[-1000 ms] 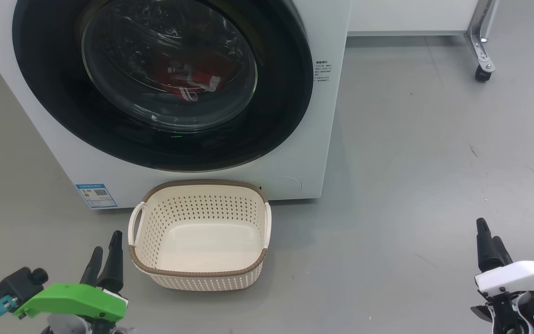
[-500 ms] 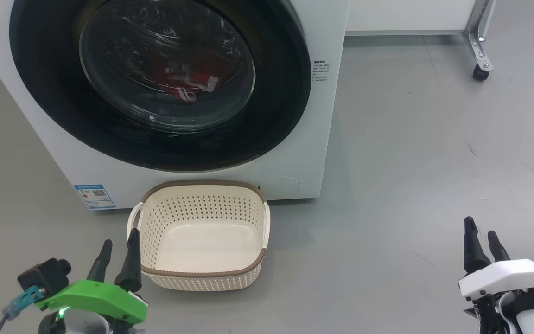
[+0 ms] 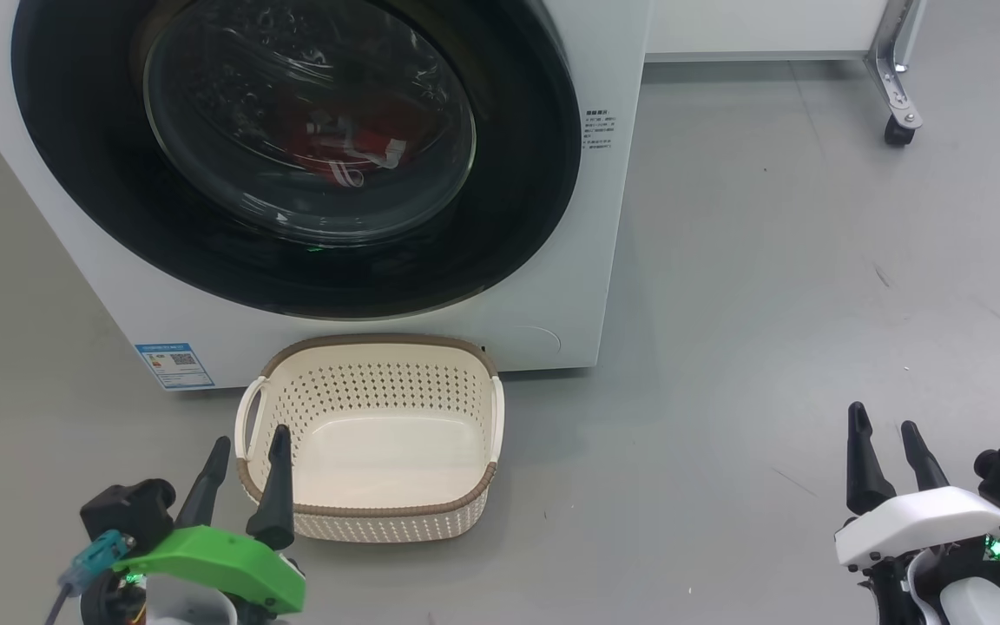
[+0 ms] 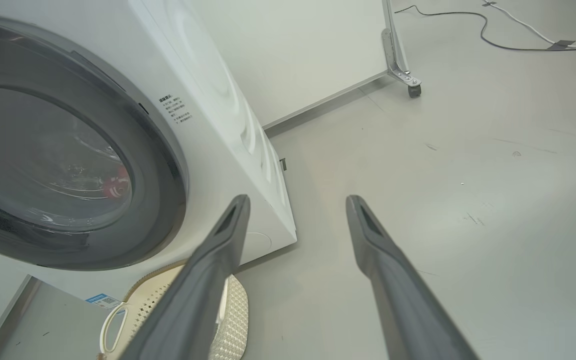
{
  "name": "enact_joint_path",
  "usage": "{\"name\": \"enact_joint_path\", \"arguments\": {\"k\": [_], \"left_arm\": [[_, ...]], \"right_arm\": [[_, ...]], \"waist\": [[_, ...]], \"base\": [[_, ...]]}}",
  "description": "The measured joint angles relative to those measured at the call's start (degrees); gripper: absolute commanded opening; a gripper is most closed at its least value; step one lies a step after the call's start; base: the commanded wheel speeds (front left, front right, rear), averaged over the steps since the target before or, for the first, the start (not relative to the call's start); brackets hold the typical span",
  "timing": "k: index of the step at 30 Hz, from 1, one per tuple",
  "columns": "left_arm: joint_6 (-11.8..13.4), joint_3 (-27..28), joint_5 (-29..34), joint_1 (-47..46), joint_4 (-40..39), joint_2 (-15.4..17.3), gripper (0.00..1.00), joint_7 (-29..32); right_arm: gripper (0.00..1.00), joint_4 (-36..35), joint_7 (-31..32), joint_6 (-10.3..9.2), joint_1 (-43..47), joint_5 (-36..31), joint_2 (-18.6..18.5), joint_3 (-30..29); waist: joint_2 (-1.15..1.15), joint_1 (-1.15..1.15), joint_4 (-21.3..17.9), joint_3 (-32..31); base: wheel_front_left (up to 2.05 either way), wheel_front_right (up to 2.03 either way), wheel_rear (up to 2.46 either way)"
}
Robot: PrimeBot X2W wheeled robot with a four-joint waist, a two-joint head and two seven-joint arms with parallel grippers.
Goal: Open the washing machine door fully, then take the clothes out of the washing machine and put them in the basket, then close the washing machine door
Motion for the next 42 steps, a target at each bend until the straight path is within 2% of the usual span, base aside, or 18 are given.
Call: {"name": "enact_joint_path", "arguments": {"k": [9,19,42], "left_arm": [[1.1,-1.5,5.2,0.0,-0.1,0.0,1.0,-1.2],[2.3,-2.8,10.7,0.0,0.2,-0.2,1.0,-2.9],[4.8,-4.7,23.8,-0.1,0.2,-1.1,1.0,-6.3]], "right_arm": [[1.0,-0.4,-1.0,-0.93,0.0,-5.2,0.0,1.3],[1.0,-1.3,-2.6,-1.09,0.0,-11.5,0.0,3.0],[1.0,-3.2,-6.1,-3.46,0.5,-24.9,0.9,4.7]], "waist": [[0.0,0.0,-0.1,0.2],[0.0,0.0,-0.1,0.5],[0.0,0.0,-0.2,1.1]], "base": [[0.0,0.0,0.0],[0.0,0.0,0.0],[0.0,0.0,0.0]]}}
